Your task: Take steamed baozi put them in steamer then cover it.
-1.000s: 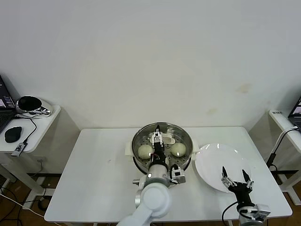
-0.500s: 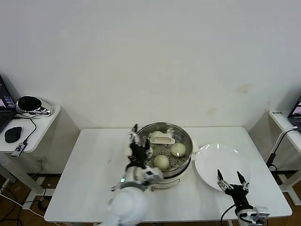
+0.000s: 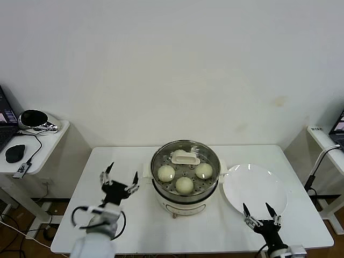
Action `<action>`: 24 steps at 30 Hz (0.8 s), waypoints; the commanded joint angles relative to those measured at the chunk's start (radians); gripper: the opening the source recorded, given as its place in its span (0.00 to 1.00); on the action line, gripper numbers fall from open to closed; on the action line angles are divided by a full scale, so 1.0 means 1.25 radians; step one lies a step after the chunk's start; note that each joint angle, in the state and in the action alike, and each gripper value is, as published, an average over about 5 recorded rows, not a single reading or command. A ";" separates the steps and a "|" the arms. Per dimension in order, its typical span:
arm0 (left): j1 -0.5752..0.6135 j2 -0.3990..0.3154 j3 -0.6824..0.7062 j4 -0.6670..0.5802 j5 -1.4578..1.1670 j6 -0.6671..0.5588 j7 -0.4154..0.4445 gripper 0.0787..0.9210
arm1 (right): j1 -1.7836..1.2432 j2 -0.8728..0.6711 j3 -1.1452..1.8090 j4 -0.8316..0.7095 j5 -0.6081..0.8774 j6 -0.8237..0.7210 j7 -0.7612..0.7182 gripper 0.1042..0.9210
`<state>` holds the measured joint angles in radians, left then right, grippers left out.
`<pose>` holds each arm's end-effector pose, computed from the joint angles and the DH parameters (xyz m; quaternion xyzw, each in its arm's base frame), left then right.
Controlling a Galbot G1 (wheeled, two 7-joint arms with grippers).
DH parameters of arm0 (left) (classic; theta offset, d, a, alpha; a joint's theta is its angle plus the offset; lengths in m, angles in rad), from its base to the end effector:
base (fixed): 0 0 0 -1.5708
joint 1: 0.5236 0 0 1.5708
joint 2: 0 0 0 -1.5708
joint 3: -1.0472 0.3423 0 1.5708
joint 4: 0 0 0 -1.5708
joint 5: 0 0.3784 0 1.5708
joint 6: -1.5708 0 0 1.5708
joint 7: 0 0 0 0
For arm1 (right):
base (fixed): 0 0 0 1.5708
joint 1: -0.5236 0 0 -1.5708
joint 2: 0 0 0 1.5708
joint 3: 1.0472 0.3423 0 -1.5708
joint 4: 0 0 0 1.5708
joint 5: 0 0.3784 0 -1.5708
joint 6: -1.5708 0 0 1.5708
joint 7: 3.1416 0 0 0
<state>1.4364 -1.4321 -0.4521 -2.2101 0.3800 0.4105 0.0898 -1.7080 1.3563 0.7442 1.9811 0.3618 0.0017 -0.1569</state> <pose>0.2353 -0.0054 -0.2245 -0.0370 -0.9696 -0.2291 0.0775 0.1625 -0.1149 -0.3427 0.0187 -0.9941 -0.0396 0.0991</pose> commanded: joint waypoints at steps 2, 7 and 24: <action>0.273 -0.043 -0.153 0.015 -0.222 -0.226 -0.043 0.88 | -0.094 -0.024 -0.003 0.080 -0.073 -0.017 0.000 0.88; 0.294 -0.050 -0.144 0.007 -0.229 -0.183 -0.049 0.88 | -0.095 -0.027 -0.015 0.101 -0.064 -0.065 0.005 0.88; 0.322 -0.047 -0.125 -0.021 -0.223 -0.164 -0.050 0.88 | -0.097 -0.004 -0.012 0.088 -0.113 -0.022 -0.005 0.88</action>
<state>1.7926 -1.4828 -0.5931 -2.2311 0.1292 0.2223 0.0364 -1.8213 1.3465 0.7238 2.1050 0.2663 -0.0604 -0.1630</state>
